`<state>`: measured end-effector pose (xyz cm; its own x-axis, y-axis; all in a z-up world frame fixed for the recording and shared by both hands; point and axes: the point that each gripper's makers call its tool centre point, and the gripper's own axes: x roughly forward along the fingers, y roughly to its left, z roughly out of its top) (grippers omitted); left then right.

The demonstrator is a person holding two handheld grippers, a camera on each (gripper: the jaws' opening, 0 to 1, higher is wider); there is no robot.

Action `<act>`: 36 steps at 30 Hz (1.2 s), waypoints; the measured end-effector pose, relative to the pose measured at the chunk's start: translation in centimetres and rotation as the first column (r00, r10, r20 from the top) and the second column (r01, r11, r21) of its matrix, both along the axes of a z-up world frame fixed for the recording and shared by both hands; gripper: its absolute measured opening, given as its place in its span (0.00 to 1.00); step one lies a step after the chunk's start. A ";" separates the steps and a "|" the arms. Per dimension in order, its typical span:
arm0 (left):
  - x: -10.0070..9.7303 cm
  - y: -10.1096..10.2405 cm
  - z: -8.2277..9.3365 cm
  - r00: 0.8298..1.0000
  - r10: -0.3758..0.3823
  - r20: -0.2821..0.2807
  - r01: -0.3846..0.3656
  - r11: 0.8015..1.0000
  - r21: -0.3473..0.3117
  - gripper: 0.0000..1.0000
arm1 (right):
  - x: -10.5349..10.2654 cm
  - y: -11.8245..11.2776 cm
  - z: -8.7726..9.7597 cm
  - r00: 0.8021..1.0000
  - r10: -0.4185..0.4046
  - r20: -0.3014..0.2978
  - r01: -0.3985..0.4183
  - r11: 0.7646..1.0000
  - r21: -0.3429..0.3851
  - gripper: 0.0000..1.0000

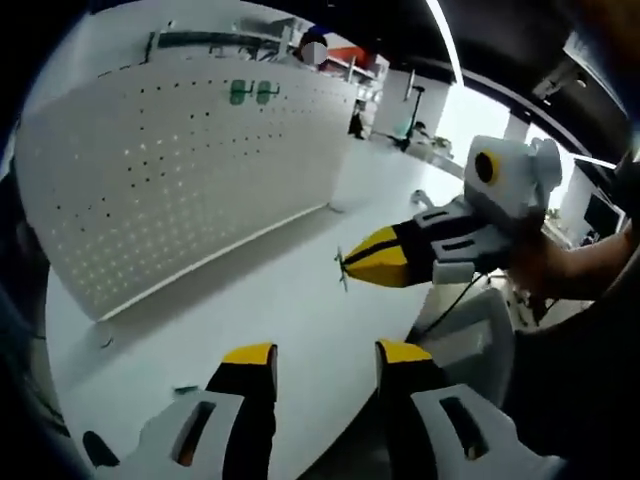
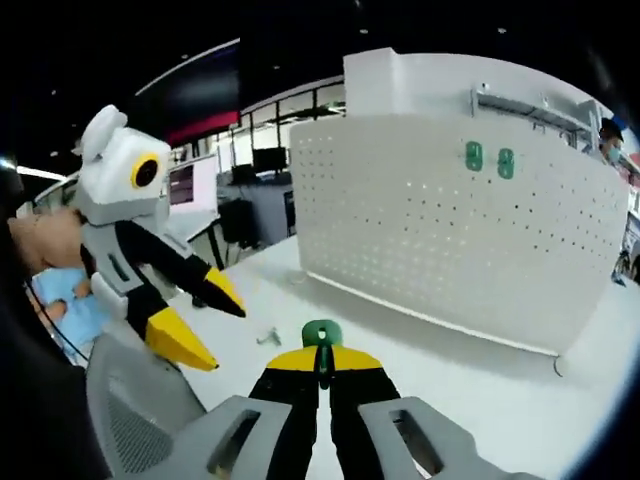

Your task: Insert the hook assembly into the mounting plate slot until the hook locks in place.

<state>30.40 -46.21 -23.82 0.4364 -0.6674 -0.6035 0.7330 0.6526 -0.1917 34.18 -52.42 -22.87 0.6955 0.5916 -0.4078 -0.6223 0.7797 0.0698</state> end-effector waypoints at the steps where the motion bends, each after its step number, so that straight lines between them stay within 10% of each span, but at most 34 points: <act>1: 0.2 -0.2 0.3 1.000 0.009 0.023 -0.008 1.000 -0.015 0.47 | 0.1 0.0 0.1 1.000 -0.001 0.013 0.001 1.000 -0.012 0.00; 9: 0.4 -1.5 2.3 0.993 0.011 0.114 0.004 0.991 -0.130 0.51 | 0.3 0.6 2.1 0.999 0.002 0.034 -0.002 1.000 0.024 0.01; 15: 0.6 -1.6 1.8 0.988 0.002 0.152 0.010 0.997 -0.080 0.54 | 0.2 1.6 3.7 1.000 0.003 0.027 -0.006 0.995 0.102 0.01; 36: 2.5 -0.4 3.9 0.971 0.107 0.215 -0.075 0.985 -0.153 0.30 | -0.9 4.6 4.5 0.996 0.037 -0.079 -0.015 0.965 0.262 0.01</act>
<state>32.91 -46.62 -19.96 0.6113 -0.6909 -0.3859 0.7065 0.6962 -0.1272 33.33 -47.87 -18.40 0.6490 0.7023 -0.2924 -0.6255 0.7114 0.3205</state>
